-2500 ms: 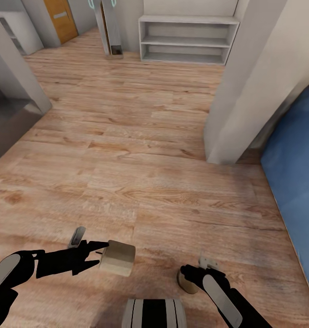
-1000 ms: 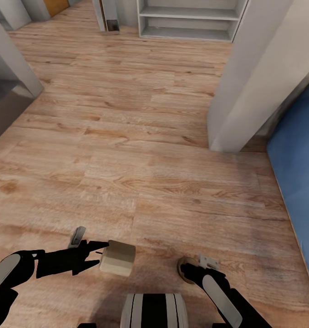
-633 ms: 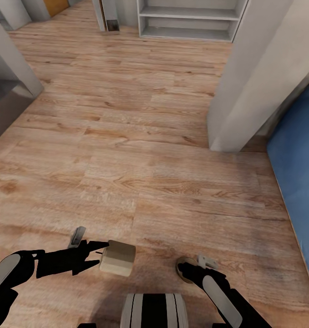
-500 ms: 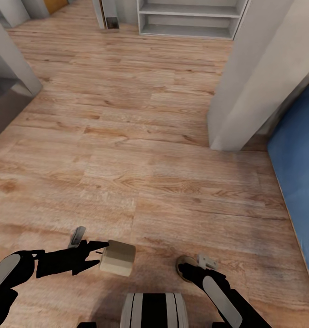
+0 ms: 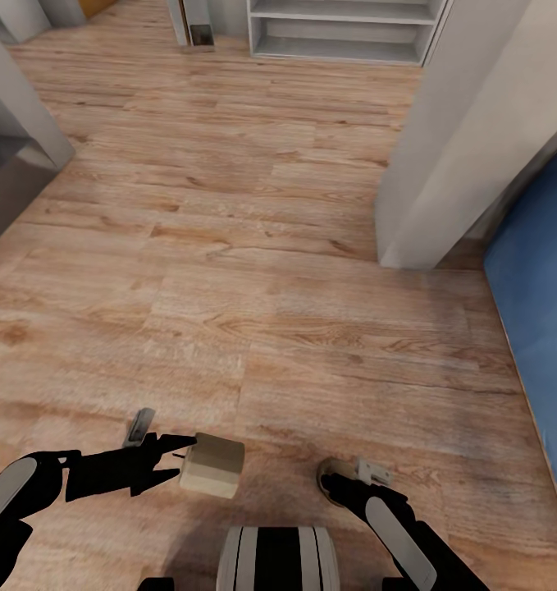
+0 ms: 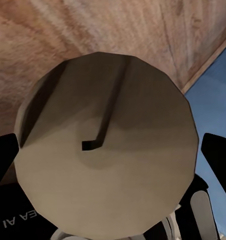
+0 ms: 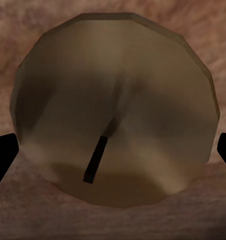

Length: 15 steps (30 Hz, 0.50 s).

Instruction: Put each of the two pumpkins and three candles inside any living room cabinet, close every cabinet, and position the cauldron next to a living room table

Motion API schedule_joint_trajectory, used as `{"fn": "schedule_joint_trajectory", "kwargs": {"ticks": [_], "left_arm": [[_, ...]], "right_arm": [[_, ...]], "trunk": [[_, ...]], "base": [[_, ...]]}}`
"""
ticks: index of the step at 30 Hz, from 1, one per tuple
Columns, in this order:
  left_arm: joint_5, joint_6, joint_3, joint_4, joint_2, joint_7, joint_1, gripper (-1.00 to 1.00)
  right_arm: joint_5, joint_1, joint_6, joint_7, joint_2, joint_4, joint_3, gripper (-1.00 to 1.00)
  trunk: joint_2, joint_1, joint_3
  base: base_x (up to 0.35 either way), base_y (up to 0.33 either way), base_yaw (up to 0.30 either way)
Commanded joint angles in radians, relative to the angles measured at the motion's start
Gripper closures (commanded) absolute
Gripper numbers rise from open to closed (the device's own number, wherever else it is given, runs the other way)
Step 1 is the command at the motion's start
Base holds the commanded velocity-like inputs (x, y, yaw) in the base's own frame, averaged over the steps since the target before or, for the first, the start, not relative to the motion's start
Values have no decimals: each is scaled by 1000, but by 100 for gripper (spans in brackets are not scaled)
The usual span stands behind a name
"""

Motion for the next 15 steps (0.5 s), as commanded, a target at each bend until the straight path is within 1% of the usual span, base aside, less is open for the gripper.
{"fn": "schedule_joint_trajectory", "kwargs": {"ticks": [1, 11, 14, 15], "left_arm": [[11, -1, -1, -1, 1, 10, 0, 100], [11, 0, -1, -1, 1, 10, -1, 100], [11, 0, 0, -1, 1, 10, -1, 100], [11, 0, -1, -1, 1, 10, -1, 100]], "right_arm": [[-2, 0, 5, -10, -1, 7, 2, -100], [-1, 0, 5, -10, -1, 8, 2, -100], [12, 0, 5, -10, -1, 8, 2, -100], [20, 0, 5, -10, -1, 9, 2, 100]], "trunk": [[0, 0, -1], [0, 0, -1], [0, 0, -1], [0, 0, -1]], "base": [[0, 0, 0], [0, 0, 0], [0, 0, 0], [0, 0, 0]]}}
